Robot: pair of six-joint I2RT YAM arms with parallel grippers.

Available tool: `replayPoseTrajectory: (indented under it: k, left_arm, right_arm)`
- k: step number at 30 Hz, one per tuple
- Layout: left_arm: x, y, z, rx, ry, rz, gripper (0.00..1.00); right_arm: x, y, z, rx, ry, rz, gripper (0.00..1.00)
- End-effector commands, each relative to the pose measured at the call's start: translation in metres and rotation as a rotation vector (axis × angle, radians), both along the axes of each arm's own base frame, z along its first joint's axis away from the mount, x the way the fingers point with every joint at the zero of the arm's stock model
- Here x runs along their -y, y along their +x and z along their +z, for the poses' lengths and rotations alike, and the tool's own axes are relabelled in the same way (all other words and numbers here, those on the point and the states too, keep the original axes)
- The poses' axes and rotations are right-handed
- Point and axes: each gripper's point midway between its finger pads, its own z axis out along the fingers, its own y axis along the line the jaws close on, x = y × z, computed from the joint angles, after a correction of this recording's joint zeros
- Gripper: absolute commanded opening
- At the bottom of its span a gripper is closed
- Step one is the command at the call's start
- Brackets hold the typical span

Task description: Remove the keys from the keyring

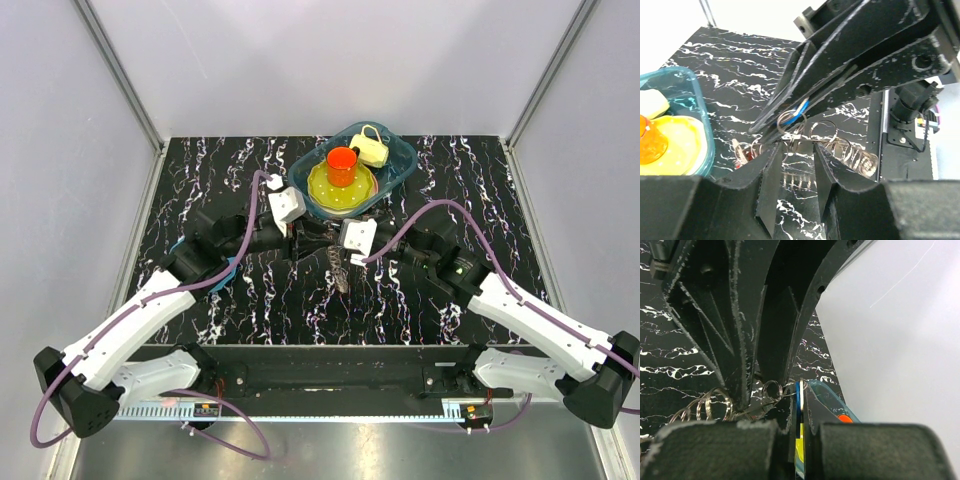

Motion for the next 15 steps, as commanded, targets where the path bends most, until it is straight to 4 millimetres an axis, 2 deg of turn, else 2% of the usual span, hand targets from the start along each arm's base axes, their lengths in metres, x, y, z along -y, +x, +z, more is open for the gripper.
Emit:
replayPoseTrajectory:
  k: [1,9,15]
  left_arm:
    - [0.0084,-0.0121,0.0336,0.082,-0.062,-0.094,0.35]
    - [0.0080,-0.0143,0.0416,0.105,-0.068,-0.104,0.31]
    - [0.0078,-0.0137,0.0378,0.099,-0.056,-0.105,0.23]
  right_arm:
    - [-0.0002,-0.0058,0.0347,0.071,0.088,0.025,0.00]
    - [-0.0004,-0.0065,0.0317,0.063,0.085,0.028,0.00]
    - [-0.0012,-0.0052,0.0296,0.059,0.083,0.025,0.00]
